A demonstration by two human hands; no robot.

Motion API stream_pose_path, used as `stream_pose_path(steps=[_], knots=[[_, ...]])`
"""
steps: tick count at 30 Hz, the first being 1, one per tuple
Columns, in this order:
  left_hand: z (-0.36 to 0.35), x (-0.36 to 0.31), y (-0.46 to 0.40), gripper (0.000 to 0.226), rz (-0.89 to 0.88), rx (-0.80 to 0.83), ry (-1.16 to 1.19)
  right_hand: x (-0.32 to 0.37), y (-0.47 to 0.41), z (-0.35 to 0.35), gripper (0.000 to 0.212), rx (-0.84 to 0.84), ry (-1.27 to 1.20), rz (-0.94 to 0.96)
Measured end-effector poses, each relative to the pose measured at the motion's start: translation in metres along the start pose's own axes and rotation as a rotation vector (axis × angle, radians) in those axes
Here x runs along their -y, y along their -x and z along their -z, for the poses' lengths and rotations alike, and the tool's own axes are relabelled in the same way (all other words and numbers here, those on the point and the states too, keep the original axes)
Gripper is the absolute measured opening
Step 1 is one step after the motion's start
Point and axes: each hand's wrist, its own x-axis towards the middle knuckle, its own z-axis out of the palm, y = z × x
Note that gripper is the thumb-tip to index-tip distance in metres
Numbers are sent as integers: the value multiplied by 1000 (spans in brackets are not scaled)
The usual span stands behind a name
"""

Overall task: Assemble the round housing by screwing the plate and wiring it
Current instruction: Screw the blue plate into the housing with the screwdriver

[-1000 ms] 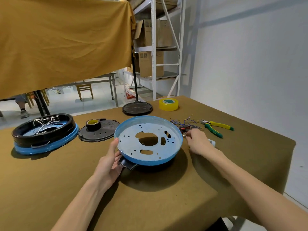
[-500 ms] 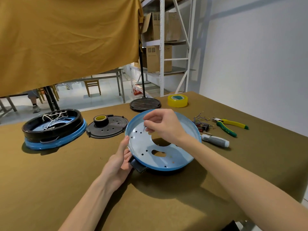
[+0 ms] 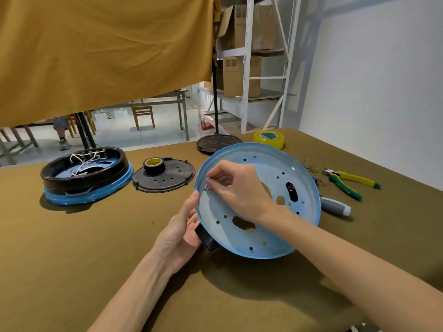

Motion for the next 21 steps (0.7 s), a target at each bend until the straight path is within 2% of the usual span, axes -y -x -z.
stream_pose_path(steps=[3,7,10,16,21], knots=[[-2,-1,3,62,-6,33,9,-1,4,0,9,-42,6,17],[-2,-6,8,61,-56,221,-12,2,12,-3,6,-230,-83,14],[-2,-8,11,57,-97,295,-48,4,14,-2,6,-329,-145,1],[-6,-9,15,44,-145,375,-33,6,18,2,7,-255,-82,87],[-3,-10,15,39,-150,409,-78,7,24,4,8,-262,-27,172]])
